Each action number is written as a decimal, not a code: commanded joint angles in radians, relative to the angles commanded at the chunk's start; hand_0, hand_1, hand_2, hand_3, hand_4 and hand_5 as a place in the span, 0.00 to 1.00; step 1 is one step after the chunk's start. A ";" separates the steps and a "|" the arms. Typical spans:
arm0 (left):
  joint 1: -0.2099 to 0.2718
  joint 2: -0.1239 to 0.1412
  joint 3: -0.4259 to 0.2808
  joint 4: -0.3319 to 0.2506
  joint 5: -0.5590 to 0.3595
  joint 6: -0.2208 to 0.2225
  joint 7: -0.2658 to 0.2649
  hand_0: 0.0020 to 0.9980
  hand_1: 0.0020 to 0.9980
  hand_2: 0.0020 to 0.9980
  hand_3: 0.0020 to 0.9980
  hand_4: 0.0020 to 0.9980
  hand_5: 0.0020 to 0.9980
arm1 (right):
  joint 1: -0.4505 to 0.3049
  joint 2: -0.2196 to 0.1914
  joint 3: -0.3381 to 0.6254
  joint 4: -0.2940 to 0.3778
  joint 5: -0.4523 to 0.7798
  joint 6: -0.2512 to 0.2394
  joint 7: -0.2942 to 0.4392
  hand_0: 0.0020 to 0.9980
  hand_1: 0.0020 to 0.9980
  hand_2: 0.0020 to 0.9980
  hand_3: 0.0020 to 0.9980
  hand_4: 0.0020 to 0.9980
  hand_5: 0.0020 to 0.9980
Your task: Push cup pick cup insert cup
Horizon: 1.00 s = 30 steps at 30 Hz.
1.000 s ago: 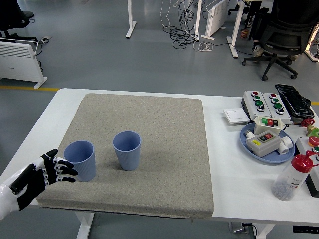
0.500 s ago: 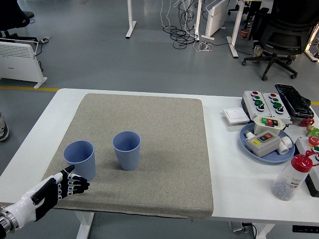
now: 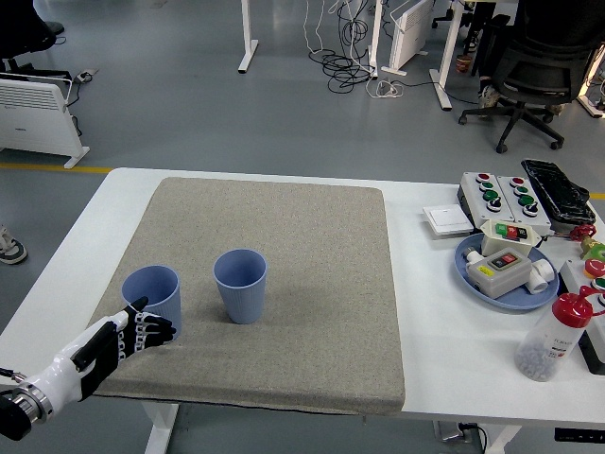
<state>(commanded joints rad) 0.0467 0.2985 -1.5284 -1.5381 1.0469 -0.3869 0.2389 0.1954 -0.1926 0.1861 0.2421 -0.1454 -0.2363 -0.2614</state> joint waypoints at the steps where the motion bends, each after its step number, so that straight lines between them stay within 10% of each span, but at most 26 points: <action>1: -0.005 0.000 0.005 0.009 -0.001 0.000 0.000 0.85 0.74 0.66 0.57 0.69 1.00 | 0.000 0.000 -0.001 0.000 0.002 -0.001 0.001 0.69 0.61 0.63 0.58 0.09 0.49; 30: 0.006 -0.007 0.044 0.011 0.034 0.021 -0.036 0.87 0.75 0.65 0.57 0.72 1.00 | 0.001 0.003 0.011 0.000 -0.016 0.000 -0.007 0.69 0.61 0.63 0.58 0.09 0.49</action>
<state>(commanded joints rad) 0.0529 0.2914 -1.4848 -1.5272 1.0812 -0.3663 0.2025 0.1961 -0.1895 0.1971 0.2422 -0.1611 -0.2368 -0.2679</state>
